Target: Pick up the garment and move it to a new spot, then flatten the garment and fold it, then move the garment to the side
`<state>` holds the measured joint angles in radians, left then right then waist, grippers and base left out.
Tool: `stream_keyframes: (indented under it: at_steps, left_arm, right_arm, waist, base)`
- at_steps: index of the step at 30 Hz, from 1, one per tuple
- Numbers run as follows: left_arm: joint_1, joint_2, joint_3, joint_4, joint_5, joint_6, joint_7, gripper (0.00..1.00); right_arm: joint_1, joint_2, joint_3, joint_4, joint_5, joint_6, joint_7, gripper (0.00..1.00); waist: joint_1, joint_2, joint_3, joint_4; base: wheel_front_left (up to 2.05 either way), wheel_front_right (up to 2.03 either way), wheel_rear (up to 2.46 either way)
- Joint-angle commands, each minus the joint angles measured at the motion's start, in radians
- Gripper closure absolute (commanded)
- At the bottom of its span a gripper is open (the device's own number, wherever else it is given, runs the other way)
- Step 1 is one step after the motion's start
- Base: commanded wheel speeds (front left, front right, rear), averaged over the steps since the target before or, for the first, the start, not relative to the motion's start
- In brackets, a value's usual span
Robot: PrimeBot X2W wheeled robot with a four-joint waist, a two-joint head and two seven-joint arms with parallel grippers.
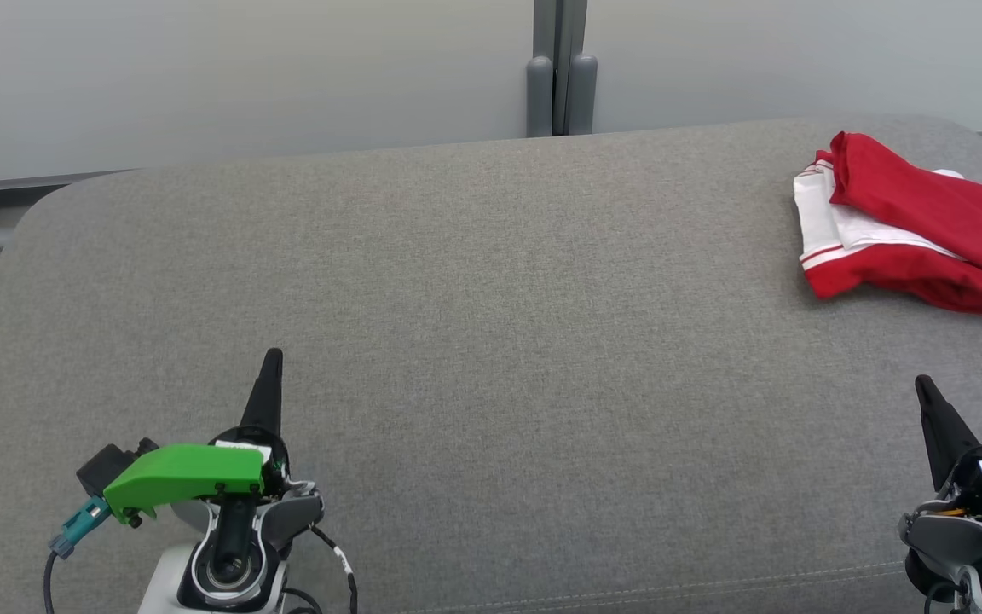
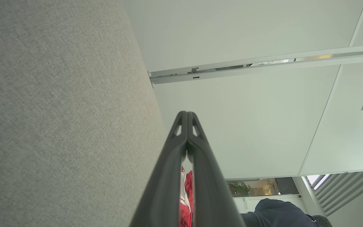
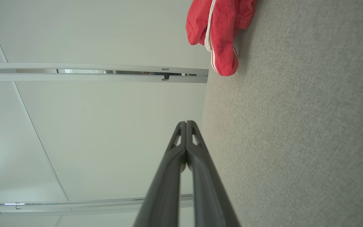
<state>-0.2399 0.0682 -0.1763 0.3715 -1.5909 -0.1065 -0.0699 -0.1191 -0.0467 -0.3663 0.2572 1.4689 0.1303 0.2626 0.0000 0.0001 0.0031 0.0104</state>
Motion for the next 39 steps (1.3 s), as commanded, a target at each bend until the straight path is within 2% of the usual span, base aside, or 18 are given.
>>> stream_keyframes:
  at_steps: [1, 14, 39]
  left_arm:
    - [-0.024, -0.006, 0.006, 0.003, -0.020, -0.010, 0.006, 1.00]
    - [-0.030, -0.020, 0.024, 0.015, -0.082, -0.029, 0.017, 1.00]
    - [-0.029, -0.020, 0.024, 0.014, -0.074, -0.028, 0.018, 1.00]
  right_arm:
    - [-0.014, -0.006, -0.006, 0.002, 0.017, 0.001, 0.007, 1.00]
    - [-0.020, -0.006, -0.033, 0.015, 0.106, 0.001, 0.029, 1.00]
    - [-0.020, -0.006, -0.032, 0.015, 0.103, 0.001, 0.027, 1.00]
  waist:
    - [0.0000, -0.0001, 0.000, -0.001]
    - [0.0000, -0.0001, -0.003, -0.010]
    - [0.0000, -0.0001, -0.003, -0.011]
  base:
    - [0.00, 0.00, 0.00]
    - [0.00, 0.00, 0.00]
    - [0.00, 0.00, 0.00]
